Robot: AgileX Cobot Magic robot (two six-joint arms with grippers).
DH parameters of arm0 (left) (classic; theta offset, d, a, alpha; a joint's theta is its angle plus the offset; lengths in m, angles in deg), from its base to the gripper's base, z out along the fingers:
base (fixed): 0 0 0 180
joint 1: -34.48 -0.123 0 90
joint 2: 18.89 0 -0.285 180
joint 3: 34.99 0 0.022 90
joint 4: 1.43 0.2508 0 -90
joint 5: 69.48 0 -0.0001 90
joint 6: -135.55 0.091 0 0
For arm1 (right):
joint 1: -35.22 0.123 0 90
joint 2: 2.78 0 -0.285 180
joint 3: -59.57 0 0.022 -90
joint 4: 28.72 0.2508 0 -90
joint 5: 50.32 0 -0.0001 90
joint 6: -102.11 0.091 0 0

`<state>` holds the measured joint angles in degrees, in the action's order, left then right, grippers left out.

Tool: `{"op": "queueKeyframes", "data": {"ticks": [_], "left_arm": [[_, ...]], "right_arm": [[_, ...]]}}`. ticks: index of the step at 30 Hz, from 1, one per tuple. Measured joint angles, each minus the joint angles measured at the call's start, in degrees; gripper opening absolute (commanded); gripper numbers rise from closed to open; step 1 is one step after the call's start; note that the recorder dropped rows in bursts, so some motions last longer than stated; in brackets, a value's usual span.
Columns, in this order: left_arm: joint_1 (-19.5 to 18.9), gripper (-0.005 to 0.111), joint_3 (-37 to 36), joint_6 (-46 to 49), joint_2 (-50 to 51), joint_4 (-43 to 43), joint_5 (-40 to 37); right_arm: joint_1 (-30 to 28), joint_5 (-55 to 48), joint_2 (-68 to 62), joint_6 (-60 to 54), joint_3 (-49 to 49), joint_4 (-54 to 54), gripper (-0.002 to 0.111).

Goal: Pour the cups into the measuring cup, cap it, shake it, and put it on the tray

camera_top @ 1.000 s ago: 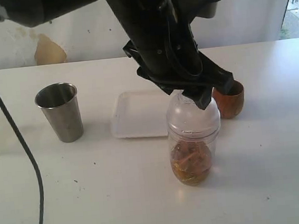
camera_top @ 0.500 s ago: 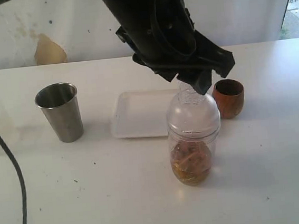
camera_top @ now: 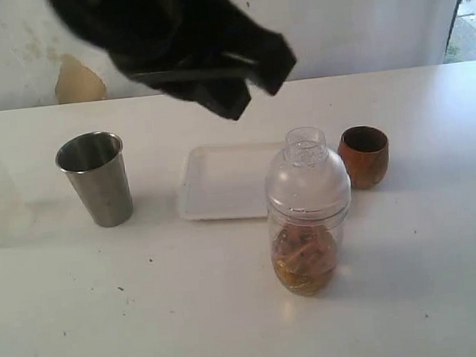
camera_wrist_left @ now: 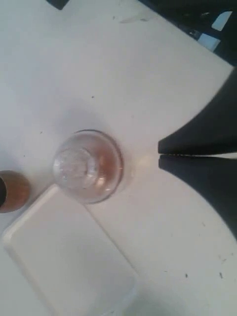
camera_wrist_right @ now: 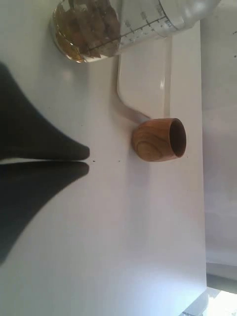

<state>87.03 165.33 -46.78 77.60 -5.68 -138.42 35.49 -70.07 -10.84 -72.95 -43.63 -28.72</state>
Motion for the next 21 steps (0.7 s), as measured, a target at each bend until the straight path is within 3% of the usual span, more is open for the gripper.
{"op": "queueKeyframes", "data": {"ticks": [8,13,18,21], "left_arm": [[0.0,0.0,-24.1,-1.3,-21.0,2.1,15.5],[0.0,0.0,-44.4,-1.5,-43.8,6.5,31.9],[0.0,0.0,-57.8,-0.6,-64.6,9.2,42.3],[0.0,0.0,-62.1,-0.5,-71.8,9.3,42.8]], "right_arm": [[0.0,0.0,0.0,0.0,0.0,0.0,0.0],[0.0,0.0,0.0,0.0,0.0,0.0,0.0],[0.0,0.0,0.0,0.1,0.0,0.0,0.0],[0.0,0.0,0.0,1.7,0.0,0.0,0.0]]}}
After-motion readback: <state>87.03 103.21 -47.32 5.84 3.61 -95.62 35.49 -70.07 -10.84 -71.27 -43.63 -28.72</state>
